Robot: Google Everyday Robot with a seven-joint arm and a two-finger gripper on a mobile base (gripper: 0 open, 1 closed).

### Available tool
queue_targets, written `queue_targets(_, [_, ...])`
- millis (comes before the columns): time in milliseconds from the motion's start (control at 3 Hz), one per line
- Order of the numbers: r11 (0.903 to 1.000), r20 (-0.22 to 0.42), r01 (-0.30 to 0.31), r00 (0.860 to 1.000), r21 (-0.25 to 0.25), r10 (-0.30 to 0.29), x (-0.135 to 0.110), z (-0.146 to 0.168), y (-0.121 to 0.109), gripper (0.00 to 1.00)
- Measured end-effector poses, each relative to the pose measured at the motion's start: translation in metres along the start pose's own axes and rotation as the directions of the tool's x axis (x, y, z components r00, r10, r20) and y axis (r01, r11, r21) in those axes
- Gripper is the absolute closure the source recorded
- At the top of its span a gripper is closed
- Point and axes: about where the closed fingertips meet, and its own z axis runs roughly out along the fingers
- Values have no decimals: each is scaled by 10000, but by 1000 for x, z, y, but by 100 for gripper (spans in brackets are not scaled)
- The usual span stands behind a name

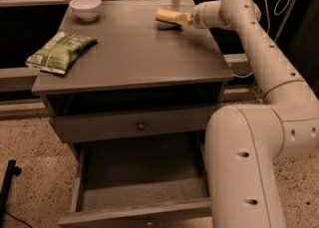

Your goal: Place sponge into middle drawer

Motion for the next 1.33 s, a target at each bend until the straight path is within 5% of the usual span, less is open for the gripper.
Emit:
queue_targets(333, [9839, 619, 1501, 9876, -971, -1445, -45, -13, 37, 100])
queue_targets(667, [9432, 1145, 2939, 9536, -1550, -2783, -75, -30, 64, 100])
queue_targets(1333, [8767, 1816, 4282, 9008, -2193, -3945, -104, -70, 102, 100])
